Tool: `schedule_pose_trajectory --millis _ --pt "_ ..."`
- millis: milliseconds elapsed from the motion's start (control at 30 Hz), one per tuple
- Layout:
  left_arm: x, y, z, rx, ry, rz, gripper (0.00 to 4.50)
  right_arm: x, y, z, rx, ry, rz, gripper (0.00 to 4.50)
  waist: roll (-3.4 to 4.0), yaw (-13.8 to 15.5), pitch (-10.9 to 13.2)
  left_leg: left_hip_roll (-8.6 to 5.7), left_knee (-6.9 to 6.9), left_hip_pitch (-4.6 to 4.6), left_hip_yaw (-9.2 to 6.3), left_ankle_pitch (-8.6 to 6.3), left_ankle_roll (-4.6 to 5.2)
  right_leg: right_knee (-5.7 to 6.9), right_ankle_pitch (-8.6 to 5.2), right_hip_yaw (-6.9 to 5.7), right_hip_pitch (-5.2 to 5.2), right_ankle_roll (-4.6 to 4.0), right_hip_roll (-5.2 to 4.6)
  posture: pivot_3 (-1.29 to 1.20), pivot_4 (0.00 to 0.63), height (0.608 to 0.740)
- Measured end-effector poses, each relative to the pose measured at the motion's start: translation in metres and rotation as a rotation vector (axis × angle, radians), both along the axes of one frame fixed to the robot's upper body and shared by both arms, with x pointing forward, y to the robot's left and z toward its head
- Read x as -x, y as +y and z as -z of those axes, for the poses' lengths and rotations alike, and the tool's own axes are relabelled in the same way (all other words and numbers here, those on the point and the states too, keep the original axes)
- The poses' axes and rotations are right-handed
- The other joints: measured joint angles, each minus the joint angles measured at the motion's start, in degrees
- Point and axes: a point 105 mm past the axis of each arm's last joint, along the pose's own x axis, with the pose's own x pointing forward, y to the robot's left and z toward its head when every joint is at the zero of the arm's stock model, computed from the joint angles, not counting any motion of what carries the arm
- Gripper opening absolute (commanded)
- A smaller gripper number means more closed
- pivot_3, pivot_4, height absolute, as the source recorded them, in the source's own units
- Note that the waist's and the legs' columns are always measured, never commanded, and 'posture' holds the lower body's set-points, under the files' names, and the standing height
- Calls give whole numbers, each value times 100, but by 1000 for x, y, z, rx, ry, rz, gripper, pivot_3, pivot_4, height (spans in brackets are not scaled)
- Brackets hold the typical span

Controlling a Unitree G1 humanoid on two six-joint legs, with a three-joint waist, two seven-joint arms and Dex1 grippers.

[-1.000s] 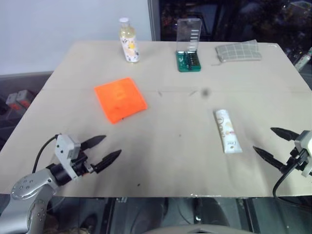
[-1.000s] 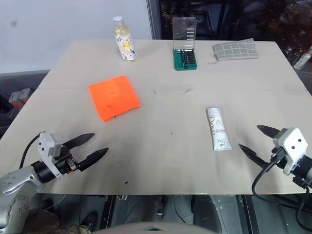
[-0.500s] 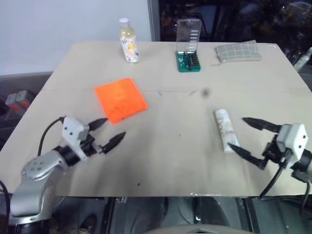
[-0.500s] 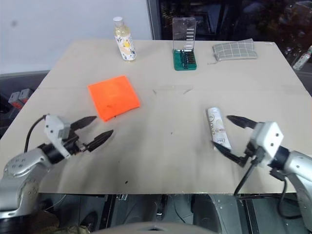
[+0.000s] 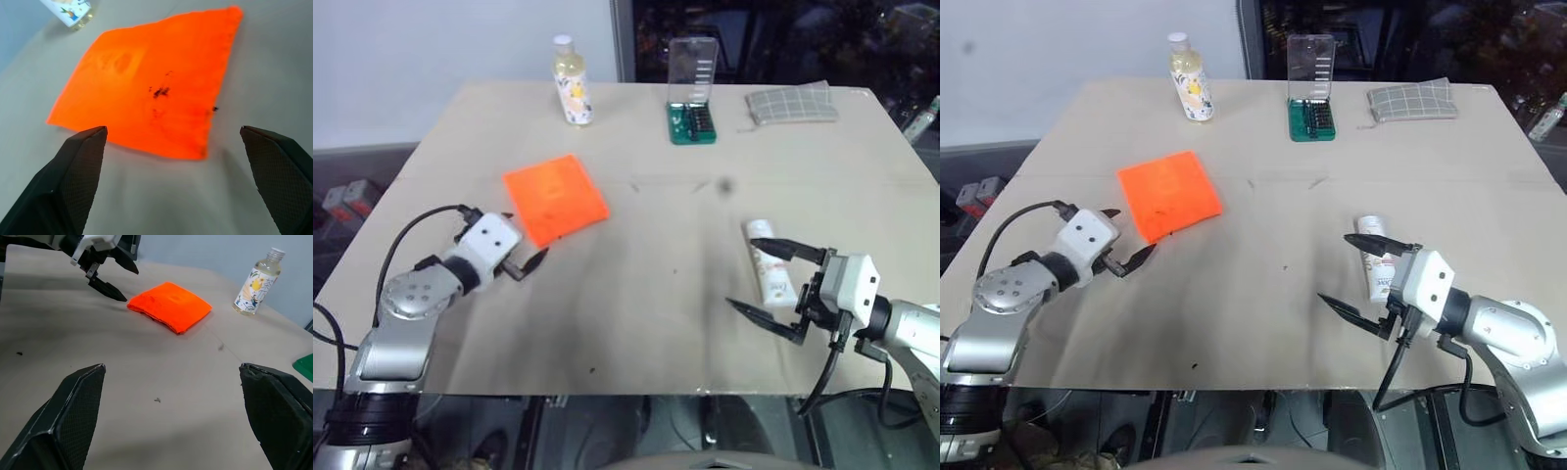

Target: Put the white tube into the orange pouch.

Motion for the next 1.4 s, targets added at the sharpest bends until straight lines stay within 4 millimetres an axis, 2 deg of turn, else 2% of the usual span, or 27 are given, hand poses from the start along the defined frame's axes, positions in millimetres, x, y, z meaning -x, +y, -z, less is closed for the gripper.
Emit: schedule_pose_trajectory --millis 200,233,300,333,433,567,600,667,900,1200,1300,1367,1400 --pt "-21 -2 4 -118 -60 -56 4500 -3 -2 3 4 -3 11 4442 -1 5 0 -1 2 3 0 0 0 5 2 -2 1 3 9 0 150 740" --pt "-25 -5 6 -133 -71 -55 4256 -3 -1 3 4 -8 10 4487 -1 6 0 -2 3 3 0 1 0 5 2 -2 1 3 12 0 150 740" --pt "-31 -12 8 -150 -85 -45 3635 -3 -1 3 2 -11 12 4500 -2 4 0 -2 3 3 1 3 3 5 3 -2 1 3 13 0 150 740" --pt "-34 -18 11 -159 -94 -25 3141 -3 -2 3 -1 -10 15 4500 -2 3 0 -3 3 3 1 6 9 5 3 0 1 3 13 0 150 740" --pt "-38 -25 15 -177 -108 14 2046 -4 -2 3 -8 -10 21 4500 -2 -1 0 -3 3 3 1 7 10 6 3 1 1 3 12 0 150 740" --pt "-44 -27 13 -189 -132 42 256 -5 -3 4 -13 -9 40 4500 -2 -2 -1 -2 6 3 1 7 10 10 4 1 1 3 12 0 150 740" --pt "-44 -27 14 -188 -133 47 50 -5 -4 4 -13 -9 46 4500 -2 -1 -1 -3 7 4 1 7 10 10 4 1 1 4 12 0 150 740" --pt "-45 -28 14 -163 -124 51 50 -6 -4 5 -13 -9 58 4500 -2 -1 -1 -3 12 3 1 8 11 13 4 0 1 4 14 0 150 740" --pt "-40 -33 8 93 -49 105 50 -8 -6 7 -18 -22 103 4500 -3 -11 -1 -3 32 4 2 8 12 34 4 2 1 4 13 0 150 740" --pt "-24 -29 -17 500 127 149 50 -16 -4 15 3 9 163 4500 -4 -14 -1 -2 60 7 1 7 11 67 0 2 1 9 16 0 150 740" --pt "-26 -27 -29 573 150 141 50 -26 -7 25 40 56 237 4500 -5 -1 -2 -3 67 7 0 7 10 75 -2 1 1 10 22 0 150 740" --pt "-29 -24 -36 512 135 130 50 -31 -9 30 46 91 266 4500 -8 -6 -3 -4 67 7 3 7 10 75 2 4 1 4 21 0 150 740" --pt "-30 -24 -36 487 127 130 553 -33 -8 31 42 95 269 4500 -9 -6 -3 -4 67 7 5 7 10 75 2 7 1 4 18 0 150 740"
